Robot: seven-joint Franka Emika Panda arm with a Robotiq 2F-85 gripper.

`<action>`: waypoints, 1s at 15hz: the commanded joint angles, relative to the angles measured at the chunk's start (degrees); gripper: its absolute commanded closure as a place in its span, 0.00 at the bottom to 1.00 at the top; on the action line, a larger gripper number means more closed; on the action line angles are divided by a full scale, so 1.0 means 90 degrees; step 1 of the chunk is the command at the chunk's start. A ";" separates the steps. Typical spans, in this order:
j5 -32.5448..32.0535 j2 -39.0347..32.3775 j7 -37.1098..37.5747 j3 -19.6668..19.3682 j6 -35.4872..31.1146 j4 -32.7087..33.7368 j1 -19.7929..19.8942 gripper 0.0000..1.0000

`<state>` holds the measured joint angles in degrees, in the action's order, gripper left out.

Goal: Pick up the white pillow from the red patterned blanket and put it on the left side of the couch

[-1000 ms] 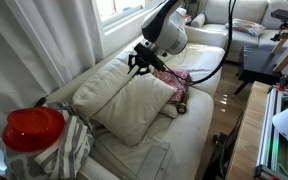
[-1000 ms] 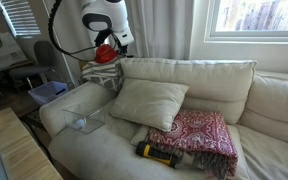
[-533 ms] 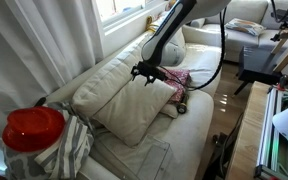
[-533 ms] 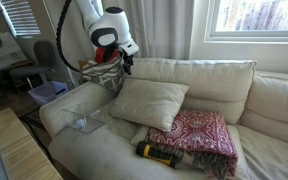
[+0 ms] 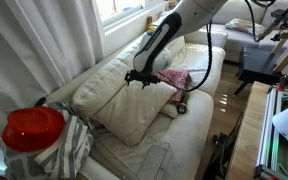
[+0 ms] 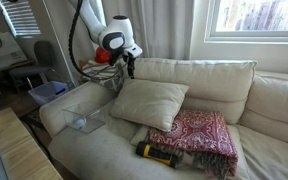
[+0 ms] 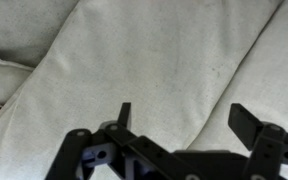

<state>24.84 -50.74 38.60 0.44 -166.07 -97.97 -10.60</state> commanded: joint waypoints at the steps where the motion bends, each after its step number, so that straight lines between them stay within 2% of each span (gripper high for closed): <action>1: -0.0555 -0.0151 -0.0149 -0.0279 0.0801 0.0400 -0.0042 0.00; 5: -0.0762 -0.0319 -0.0020 -0.0334 0.1237 0.0714 -0.0025 0.00; 10: -0.1057 -0.0138 -0.0118 -0.0443 0.1408 0.0626 -0.0039 0.00; 15: -0.0951 -0.0999 0.0471 -0.0610 0.0430 0.1187 -0.0236 0.00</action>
<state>16.66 -53.55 39.50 -3.34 -157.20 -91.71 -10.82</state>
